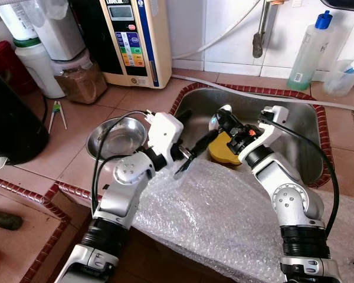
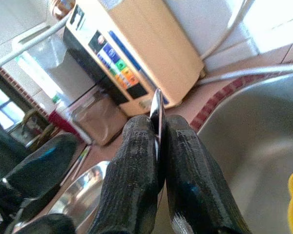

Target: Kitchen organization

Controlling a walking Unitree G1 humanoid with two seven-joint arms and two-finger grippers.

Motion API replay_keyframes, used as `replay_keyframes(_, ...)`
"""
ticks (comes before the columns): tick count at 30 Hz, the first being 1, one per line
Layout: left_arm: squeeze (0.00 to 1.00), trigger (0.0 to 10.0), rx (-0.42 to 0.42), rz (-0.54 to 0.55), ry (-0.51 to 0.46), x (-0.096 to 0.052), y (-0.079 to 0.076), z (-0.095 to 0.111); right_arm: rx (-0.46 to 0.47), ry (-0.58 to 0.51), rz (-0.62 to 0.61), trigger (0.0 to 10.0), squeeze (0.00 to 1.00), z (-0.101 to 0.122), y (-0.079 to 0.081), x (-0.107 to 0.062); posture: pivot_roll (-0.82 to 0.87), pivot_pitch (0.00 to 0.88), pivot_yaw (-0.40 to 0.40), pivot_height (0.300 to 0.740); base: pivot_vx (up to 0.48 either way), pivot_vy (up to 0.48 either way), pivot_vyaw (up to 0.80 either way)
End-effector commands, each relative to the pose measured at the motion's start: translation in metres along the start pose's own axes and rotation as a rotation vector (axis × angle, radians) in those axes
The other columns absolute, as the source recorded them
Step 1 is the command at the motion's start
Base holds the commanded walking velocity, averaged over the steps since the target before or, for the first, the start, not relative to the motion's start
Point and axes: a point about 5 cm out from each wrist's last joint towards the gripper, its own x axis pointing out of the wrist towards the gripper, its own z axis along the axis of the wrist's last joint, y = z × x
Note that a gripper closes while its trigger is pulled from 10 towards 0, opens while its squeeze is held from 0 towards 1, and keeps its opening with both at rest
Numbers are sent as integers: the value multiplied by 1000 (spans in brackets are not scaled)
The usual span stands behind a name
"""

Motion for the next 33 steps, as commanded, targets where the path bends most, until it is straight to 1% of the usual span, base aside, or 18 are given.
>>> replay_keyframes(1,1000,10000,27,16,-6,-2,6,5,-38,-58,-51,0,0,14,-5,3,-169,89,101,740,0,0,0)
replay_keyframes(3,1000,10000,33,18,-1,-3,6,3,-65,-83,-82,0,0,19,-7,4,-168,89,100,740,0,0,0)
replay_keyframes(7,1000,10000,37,18,9,-5,4,1,-83,-132,-152,0,0,30,-12,6,-169,88,99,740,0,0,0)
replay_keyframes(9,1000,10000,42,21,13,-5,4,0,-78,-142,-173,0,0,33,-14,7,-169,88,99,740,0,0,0)
replay_keyframes(10,1000,10000,36,25,17,-6,3,-2,-51,-140,-180,0,0,32,-16,7,-169,88,99,740,0,0,0)
replay_keyframes(14,1000,10000,37,27,35,-11,1,-7,-53,-99,-169,0,0,25,-18,6,-169,88,99,740,0,0,0)
replay_keyframes(15,1000,10000,36,29,39,-12,1,-8,-27,-61,-138,0,0,19,-15,6,-169,88,99,740,0,0,0)
replay_keyframes(17,1000,10000,37,31,41,-13,1,-8,-15,-42,-116,0,0,15,-13,5,-170,86,93,740,0,0,0)
replay_keyframes(19,1000,10000,45,49,41,-14,4,-8,21,-46,-76,0,0,14,-9,6,-170,86,92,740,0,0,0)
replay_keyframes(20,1000,10000,41,82,28,-15,8,-6,20,-45,-40,0,0,15,-4,6,-170,83,91,740,0,0,0)
replay_keyframes(21,1000,10000,64,155,4,-16,16,-2,-22,-64,-27,0,0,19,0,8,-170,82,91,740,0,0,0)
replay_keyframes(22,1000,10000,79,187,-6,-16,19,0,-40,-72,-27,0,0,21,1,8,-170,82,91,740,0,0,0)
replay_keyframes(24,1000,10000,77,253,-34,-17,25,4,-64,-84,-19,0,0,24,4,9,-172,81,92,740,0,0,0)
replay_keyframes(26,1000,10000,77,352,-50,-22,35,7,-94,-107,-30,0,0,31,4,10,-174,78,91,740,0,0,0)
replay_keyframes(27,1000,10000,80,363,-51,-23,36,7,-94,-110,-31,0,0,32,4,10,-174,78,91,740,0,0,0)
replay_keyframes(28,969,10000,66,390,-53,-24,38,6,-97,-112,-42,0,0,33,1,10,-174,78,90,740,0,0,0)
replay_keyframes(31,969,10000,54,399,-47,-25,39,5,-99,-113,-50,0,0,34,-1,9,-174,79,90,740,0,0,0)
replay_keyframes(33,969,10000,61,407,-45,-26,40,4,-102,-124,-70,0,0,36,-5,8,-172,78,89,740,0,0,0)
